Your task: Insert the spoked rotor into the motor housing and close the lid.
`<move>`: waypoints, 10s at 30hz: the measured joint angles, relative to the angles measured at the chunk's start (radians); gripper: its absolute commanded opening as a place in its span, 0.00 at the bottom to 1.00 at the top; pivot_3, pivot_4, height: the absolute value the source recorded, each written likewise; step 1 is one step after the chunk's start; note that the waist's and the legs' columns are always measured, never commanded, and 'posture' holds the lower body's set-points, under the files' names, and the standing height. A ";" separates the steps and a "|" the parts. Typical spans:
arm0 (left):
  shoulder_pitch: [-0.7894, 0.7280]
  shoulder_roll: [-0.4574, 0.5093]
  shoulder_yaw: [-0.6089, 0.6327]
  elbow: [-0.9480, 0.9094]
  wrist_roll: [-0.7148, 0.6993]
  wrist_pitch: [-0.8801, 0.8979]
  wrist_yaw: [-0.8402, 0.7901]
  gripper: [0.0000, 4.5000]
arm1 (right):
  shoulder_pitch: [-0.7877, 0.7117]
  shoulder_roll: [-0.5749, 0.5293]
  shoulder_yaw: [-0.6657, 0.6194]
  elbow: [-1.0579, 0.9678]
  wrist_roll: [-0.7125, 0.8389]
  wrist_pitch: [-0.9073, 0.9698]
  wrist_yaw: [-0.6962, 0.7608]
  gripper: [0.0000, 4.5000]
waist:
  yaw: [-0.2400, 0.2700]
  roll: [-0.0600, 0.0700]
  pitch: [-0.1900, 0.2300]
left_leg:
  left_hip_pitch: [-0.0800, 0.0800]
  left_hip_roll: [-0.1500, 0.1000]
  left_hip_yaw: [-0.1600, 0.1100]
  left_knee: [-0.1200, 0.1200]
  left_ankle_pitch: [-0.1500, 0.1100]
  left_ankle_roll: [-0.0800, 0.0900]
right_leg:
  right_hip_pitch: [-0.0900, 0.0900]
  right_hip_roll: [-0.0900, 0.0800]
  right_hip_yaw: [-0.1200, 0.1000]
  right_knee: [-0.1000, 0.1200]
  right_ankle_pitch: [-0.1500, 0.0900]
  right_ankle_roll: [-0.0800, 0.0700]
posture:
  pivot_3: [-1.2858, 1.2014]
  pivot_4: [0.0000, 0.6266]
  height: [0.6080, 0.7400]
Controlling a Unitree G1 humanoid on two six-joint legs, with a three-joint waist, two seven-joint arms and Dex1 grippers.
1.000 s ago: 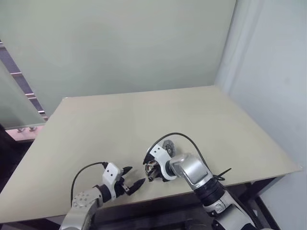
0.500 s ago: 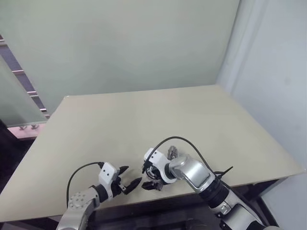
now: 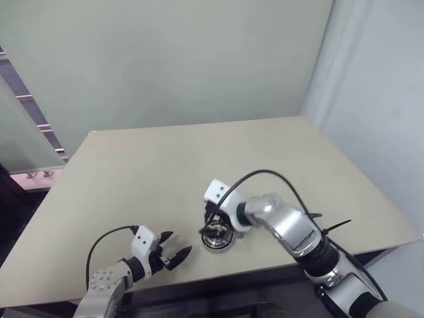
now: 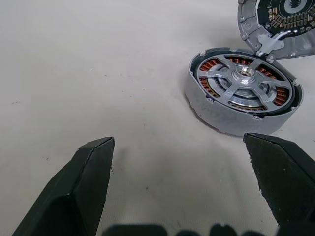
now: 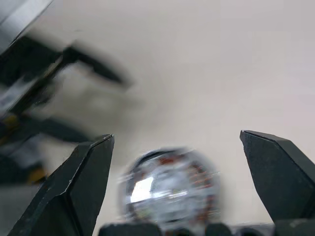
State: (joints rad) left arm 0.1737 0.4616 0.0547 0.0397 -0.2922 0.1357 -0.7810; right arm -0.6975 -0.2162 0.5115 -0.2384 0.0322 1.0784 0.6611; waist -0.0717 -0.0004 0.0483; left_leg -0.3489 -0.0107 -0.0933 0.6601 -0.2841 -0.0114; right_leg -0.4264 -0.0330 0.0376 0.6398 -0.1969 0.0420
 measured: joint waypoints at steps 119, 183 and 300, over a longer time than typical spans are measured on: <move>-0.044 0.043 0.025 -0.087 -0.099 0.116 -0.093 0.00 | 0.293 0.155 -0.061 0.342 0.006 -0.345 -0.037 0.73 | -0.003 -0.001 0.000 | 0.006 0.001 0.004 0.001 -0.002 0.003 | 0.005 0.002 0.003 0.001 0.002 -0.004 | 0.52 0.00 1.00; -0.029 0.054 0.008 -0.095 -0.098 0.128 -0.094 0.00 | 0.273 0.101 -0.079 0.527 0.042 -0.613 0.127 1.00 | -0.003 -0.001 0.001 | 0.006 0.004 0.006 0.001 -0.002 0.003 | 0.004 0.004 0.004 0.001 0.001 -0.006 | 0.52 0.00 1.00; -0.178 -0.029 -0.165 0.085 0.076 0.045 -0.068 0.00 | 0.118 0.262 -0.765 0.796 0.448 0.243 -0.153 0.91 | -0.004 0.005 -0.002 | 0.009 0.000 0.003 0.001 -0.001 0.003 | 0.010 0.003 0.004 0.000 0.002 -0.004 | 0.52 0.00 1.00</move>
State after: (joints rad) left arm -0.0042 0.4326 -0.1103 0.1248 -0.2164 0.1807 -0.8489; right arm -0.5796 0.0463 -0.2531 0.5575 0.4798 1.3211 0.5080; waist -0.0755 0.0049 0.0465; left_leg -0.3402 -0.0103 -0.0905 0.6609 -0.2855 -0.0083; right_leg -0.4167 -0.0303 0.0413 0.6398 -0.1948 0.0376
